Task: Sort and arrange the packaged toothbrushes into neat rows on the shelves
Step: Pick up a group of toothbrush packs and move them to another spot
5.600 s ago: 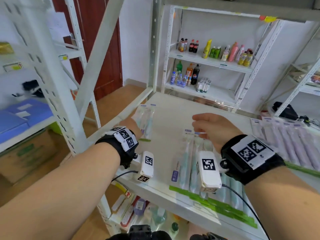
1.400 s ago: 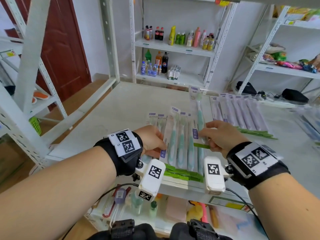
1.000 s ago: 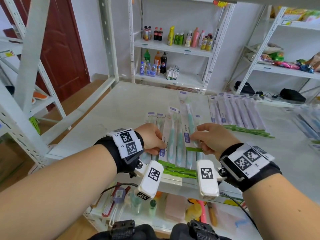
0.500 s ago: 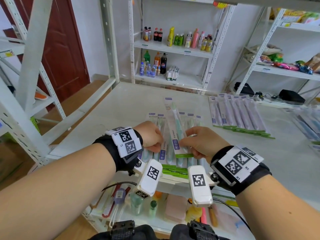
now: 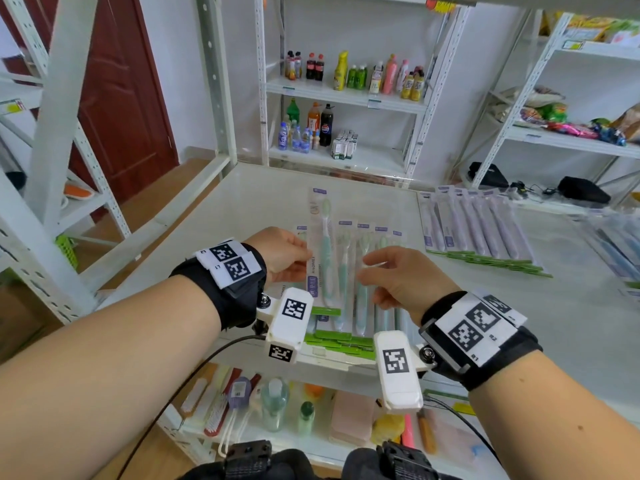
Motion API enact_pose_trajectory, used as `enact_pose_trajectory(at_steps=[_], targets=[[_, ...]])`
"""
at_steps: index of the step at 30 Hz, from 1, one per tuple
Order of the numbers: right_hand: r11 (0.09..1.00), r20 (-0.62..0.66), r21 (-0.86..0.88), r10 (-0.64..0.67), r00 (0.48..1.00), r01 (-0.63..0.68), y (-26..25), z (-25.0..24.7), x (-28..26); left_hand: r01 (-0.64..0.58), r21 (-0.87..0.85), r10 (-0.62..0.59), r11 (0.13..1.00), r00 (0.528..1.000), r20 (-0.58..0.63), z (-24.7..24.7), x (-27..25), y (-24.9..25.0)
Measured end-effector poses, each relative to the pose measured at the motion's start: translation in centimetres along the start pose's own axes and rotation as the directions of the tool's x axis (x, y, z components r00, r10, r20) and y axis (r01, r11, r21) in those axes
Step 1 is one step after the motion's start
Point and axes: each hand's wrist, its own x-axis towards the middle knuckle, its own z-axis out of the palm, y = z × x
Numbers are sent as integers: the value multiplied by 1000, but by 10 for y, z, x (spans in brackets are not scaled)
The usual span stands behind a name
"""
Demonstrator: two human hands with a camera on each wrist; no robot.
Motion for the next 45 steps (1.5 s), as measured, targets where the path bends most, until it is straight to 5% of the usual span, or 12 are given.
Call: enact_pose_trajectory(at_steps=[6,13,25,45], targets=[[997,-117,61,-31,993,39,10,-18,0,49,145,-54,988,998,26,-1,6,-5],[992,-269,-115,-78,960,48,25,-31,4,62,217,-70,974,997,30,3,9,-7],[975,-212,-207,33,977,-78,43,-23,7,36,347,-36,937,999,-5,4,5,-8],[962,-220,-270,-16,975,-46,40,-15,-7,-57,532,65,845,998,4,5,-5,-6]])
